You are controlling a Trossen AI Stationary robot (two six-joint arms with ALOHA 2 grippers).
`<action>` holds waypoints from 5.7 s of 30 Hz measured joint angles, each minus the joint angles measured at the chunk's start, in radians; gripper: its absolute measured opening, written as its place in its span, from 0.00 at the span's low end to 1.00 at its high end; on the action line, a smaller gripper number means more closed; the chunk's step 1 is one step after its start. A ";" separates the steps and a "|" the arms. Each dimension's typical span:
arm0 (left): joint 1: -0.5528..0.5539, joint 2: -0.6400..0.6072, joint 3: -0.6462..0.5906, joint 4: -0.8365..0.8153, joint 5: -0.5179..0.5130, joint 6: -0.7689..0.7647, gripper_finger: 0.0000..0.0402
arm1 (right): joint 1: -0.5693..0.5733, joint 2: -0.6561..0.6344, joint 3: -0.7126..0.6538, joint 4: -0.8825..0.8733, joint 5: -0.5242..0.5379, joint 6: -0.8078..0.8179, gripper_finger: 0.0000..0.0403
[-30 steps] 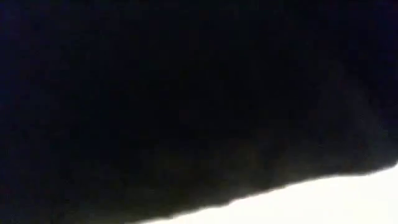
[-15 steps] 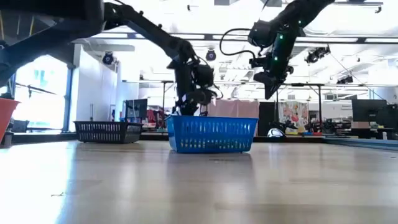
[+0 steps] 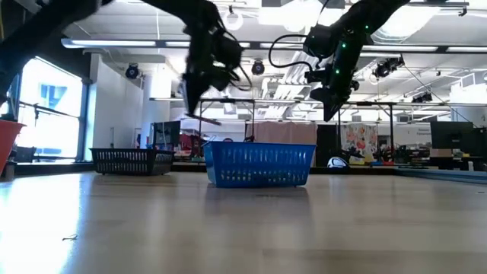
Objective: Sort crayons
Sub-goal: Put the red crayon into the black basket, then put the violet crayon into the orange basket
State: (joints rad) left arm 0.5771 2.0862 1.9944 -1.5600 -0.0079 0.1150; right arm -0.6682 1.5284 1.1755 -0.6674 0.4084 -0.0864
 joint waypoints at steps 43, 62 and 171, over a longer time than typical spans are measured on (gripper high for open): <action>0.071 -0.470 -0.858 0.513 -0.048 -0.280 0.01 | 0.000 0.000 0.000 0.000 0.000 0.000 0.04; 0.074 -0.469 -0.750 0.607 -0.084 -0.323 0.28 | 0.000 0.000 0.000 0.000 0.000 0.000 0.04; -0.533 -0.555 -0.395 -0.002 -0.074 -0.993 0.00 | 0.000 0.000 0.000 0.003 0.001 0.000 0.04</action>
State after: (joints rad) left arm 0.0442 1.5307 1.5990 -1.5616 -0.0823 -0.8779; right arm -0.6680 1.5284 1.1751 -0.6647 0.4090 -0.0864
